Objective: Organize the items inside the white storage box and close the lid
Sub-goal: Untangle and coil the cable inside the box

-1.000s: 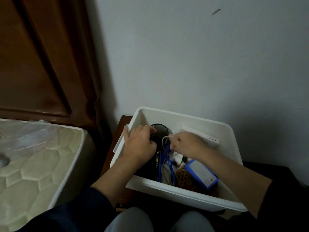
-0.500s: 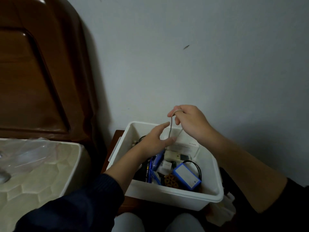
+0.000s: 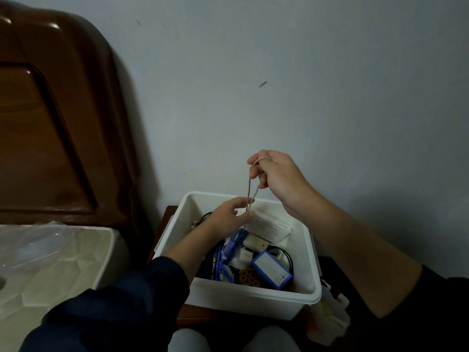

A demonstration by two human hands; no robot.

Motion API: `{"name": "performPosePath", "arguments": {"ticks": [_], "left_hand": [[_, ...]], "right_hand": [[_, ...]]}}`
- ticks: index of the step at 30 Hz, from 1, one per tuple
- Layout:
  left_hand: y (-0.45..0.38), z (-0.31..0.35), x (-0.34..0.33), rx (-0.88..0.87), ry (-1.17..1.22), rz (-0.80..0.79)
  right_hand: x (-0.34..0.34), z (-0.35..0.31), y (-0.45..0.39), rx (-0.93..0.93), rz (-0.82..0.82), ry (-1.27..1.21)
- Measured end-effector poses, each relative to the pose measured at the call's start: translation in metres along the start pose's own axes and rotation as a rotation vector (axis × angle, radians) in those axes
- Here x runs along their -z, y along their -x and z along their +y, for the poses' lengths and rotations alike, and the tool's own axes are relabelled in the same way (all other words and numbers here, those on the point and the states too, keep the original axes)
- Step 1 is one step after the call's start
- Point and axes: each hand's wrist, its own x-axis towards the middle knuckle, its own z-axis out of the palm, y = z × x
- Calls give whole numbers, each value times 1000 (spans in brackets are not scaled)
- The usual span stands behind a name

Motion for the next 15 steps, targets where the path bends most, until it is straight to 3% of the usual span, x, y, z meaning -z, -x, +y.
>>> {"name": "performPosePath", "arguments": {"ticks": [10,15], "left_hand": [[-21,-5,-12,-17,-114,12],[-23,-3,-10,-153,-53,218]], "right_hand": [[27,-15,-15,148,172,-421],[44,-11,-19,172,328,-484]]}}
